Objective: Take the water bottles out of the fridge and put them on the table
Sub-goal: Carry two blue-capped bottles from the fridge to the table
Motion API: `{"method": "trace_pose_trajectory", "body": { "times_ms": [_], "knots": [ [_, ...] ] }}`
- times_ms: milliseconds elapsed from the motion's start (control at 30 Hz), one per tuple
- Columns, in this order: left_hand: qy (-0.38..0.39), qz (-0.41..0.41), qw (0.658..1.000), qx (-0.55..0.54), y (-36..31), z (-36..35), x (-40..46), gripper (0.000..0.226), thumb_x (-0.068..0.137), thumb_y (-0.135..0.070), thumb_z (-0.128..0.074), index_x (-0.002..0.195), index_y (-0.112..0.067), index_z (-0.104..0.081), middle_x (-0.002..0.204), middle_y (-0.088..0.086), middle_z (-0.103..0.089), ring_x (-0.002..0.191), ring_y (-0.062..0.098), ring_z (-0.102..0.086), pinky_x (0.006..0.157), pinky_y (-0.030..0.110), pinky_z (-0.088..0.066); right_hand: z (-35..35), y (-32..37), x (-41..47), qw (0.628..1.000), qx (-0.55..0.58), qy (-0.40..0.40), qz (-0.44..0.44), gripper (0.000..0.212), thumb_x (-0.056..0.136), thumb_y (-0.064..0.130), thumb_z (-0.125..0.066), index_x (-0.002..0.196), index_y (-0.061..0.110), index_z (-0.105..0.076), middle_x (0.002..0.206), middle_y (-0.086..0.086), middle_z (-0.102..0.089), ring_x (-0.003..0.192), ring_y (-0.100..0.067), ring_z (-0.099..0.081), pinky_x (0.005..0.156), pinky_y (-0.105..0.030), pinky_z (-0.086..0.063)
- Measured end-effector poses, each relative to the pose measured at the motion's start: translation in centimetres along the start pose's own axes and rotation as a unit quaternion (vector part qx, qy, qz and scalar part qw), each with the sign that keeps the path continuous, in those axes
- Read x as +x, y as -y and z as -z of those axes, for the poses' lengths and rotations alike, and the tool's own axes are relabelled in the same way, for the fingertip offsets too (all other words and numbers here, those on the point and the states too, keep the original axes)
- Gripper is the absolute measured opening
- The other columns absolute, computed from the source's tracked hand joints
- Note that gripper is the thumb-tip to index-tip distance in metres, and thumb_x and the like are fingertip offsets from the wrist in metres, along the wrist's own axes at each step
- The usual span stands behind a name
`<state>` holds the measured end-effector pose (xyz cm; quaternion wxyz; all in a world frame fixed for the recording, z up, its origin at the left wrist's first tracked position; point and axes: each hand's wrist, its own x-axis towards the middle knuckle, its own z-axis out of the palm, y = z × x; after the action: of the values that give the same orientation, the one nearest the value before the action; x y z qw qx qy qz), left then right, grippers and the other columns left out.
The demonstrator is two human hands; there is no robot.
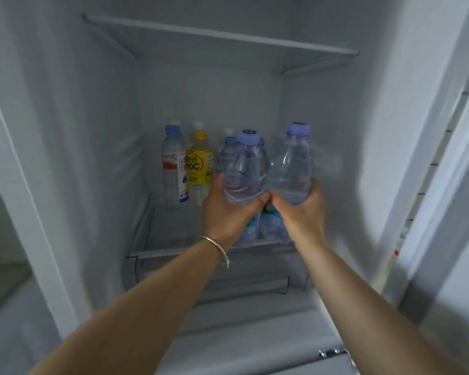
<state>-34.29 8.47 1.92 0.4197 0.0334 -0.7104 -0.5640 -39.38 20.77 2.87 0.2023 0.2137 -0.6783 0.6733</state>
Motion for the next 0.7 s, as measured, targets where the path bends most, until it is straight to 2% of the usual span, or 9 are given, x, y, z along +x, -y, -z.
{"method": "trace_pose_trajectory", "body": {
  "times_ms": [67,167,333,434,500,600,700],
  "knots": [
    [0.005,-0.007,1.000,-0.014,-2.1,0.7,-2.8,0.057,0.058,-0.039,-0.084,0.105,-0.018,-0.060,0.096,-0.009,-0.071,0.089,-0.001,-0.066,0.075,0.010,-0.048,1.7,2.4,-3.0,0.999,-0.010,-0.031,0.017,0.040,0.062,0.025,-0.083,0.080,0.036,-0.049,0.077,0.019,-0.060,0.064,0.017,-0.058,0.058,-0.001,-0.041],
    [0.048,0.007,0.998,-0.045,-4.4,1.6,-7.3,0.057,0.059,-0.033,-0.083,0.109,-0.017,-0.060,0.096,-0.011,-0.070,0.088,-0.002,-0.067,0.074,0.008,-0.048,4.9,4.3,-8.0,0.997,-0.024,-0.071,-0.001,0.039,0.054,0.041,-0.077,0.082,0.034,-0.051,0.080,0.015,-0.064,0.069,0.008,-0.062,0.064,-0.010,-0.048],
    [0.135,0.045,0.988,-0.066,-7.6,2.1,-14.9,0.070,0.048,-0.052,-0.075,0.107,-0.019,-0.058,0.099,-0.007,-0.071,0.091,0.003,-0.067,0.079,0.018,-0.051,10.5,7.3,-15.4,0.992,-0.059,-0.101,-0.044,0.043,0.064,0.024,-0.083,0.097,0.020,-0.056,0.081,0.012,-0.063,0.068,0.005,-0.061,0.059,-0.008,-0.046],
    [0.168,0.058,0.982,-0.064,-9.8,1.4,-18.5,0.072,0.047,-0.053,-0.075,0.108,-0.018,-0.059,0.101,-0.004,-0.071,0.092,0.008,-0.068,0.083,0.025,-0.054,14.0,9.1,-18.9,0.988,-0.060,-0.129,-0.068,0.045,0.065,0.024,-0.082,0.100,0.020,-0.055,0.084,0.010,-0.063,0.071,0.003,-0.061,0.058,-0.010,-0.047],
    [0.190,0.058,0.978,-0.068,-11.6,0.3,-20.8,0.070,0.048,-0.051,-0.076,0.106,-0.016,-0.060,0.100,-0.002,-0.072,0.092,0.011,-0.069,0.083,0.029,-0.055,16.8,10.3,-20.9,0.985,-0.062,-0.143,-0.076,0.043,0.069,0.020,-0.080,0.103,0.018,-0.054,0.084,0.012,-0.061,0.072,0.003,-0.061,0.056,-0.006,-0.046],
    [0.223,0.059,0.970,-0.077,-15.0,-2.4,-25.1,0.060,0.055,-0.038,-0.084,0.104,-0.016,-0.059,0.096,-0.004,-0.070,0.088,0.008,-0.068,0.078,0.021,-0.052,22.1,12.3,-23.7,0.979,-0.062,-0.172,-0.088,0.041,0.071,0.017,-0.079,0.102,0.018,-0.052,0.085,0.009,-0.061,0.075,-0.004,-0.062,0.061,-0.014,-0.049],
    [0.248,0.057,0.963,-0.085,-18.2,-6.6,-29.9,0.048,0.063,-0.030,-0.085,0.100,-0.019,-0.057,0.091,-0.011,-0.067,0.081,-0.005,-0.063,0.071,0.010,-0.048,28.6,14.1,-26.4,0.966,-0.094,-0.222,-0.094,0.050,0.068,0.022,-0.080,0.110,0.015,-0.052,0.088,0.006,-0.061,0.080,-0.013,-0.063,0.071,-0.026,-0.050]
  ]
}}
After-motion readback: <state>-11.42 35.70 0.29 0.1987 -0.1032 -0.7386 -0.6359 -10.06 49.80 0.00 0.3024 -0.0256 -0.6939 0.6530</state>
